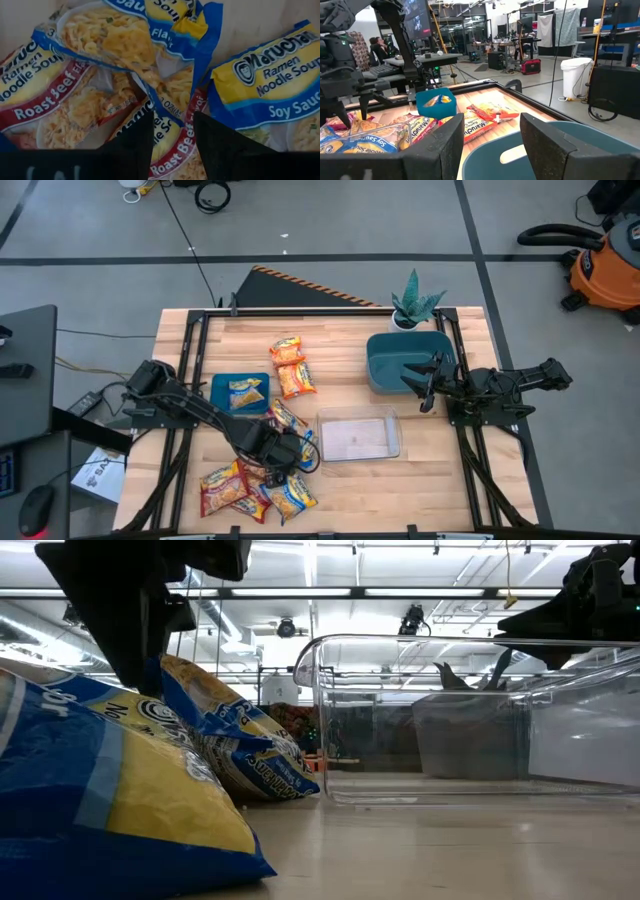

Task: Sort Maruchan noodles
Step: Put the blue noodle pack into the blue bin

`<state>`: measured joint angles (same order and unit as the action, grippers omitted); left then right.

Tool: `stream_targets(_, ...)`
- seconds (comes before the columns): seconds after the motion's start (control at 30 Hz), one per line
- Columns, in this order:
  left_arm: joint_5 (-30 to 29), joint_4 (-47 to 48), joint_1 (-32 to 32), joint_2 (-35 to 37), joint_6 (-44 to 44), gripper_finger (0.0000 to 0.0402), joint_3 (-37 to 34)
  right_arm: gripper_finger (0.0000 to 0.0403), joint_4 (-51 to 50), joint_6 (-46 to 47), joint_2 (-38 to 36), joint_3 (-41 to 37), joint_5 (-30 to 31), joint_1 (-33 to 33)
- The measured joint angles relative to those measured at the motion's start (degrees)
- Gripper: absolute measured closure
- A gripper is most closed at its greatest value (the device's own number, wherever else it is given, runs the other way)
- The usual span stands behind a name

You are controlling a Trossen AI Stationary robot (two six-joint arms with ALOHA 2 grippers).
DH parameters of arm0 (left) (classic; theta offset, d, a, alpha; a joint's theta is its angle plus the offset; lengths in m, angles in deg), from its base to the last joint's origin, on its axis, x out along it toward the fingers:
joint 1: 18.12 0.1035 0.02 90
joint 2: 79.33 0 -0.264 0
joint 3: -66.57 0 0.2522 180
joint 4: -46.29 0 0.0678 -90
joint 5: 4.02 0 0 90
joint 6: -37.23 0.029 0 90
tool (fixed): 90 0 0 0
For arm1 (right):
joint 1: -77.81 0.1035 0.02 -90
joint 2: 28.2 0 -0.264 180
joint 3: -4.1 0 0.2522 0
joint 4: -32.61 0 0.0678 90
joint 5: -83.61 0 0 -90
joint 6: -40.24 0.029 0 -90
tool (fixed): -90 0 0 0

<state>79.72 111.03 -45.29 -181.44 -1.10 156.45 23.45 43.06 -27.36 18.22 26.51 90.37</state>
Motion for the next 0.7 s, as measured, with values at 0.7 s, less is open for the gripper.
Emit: stream_targets(0.7,-0.9,1.3,3.0,0.0,2.8,0.0367,0.0,0.0204,0.0,0.0,0.0,0.0,0.0,0.0)
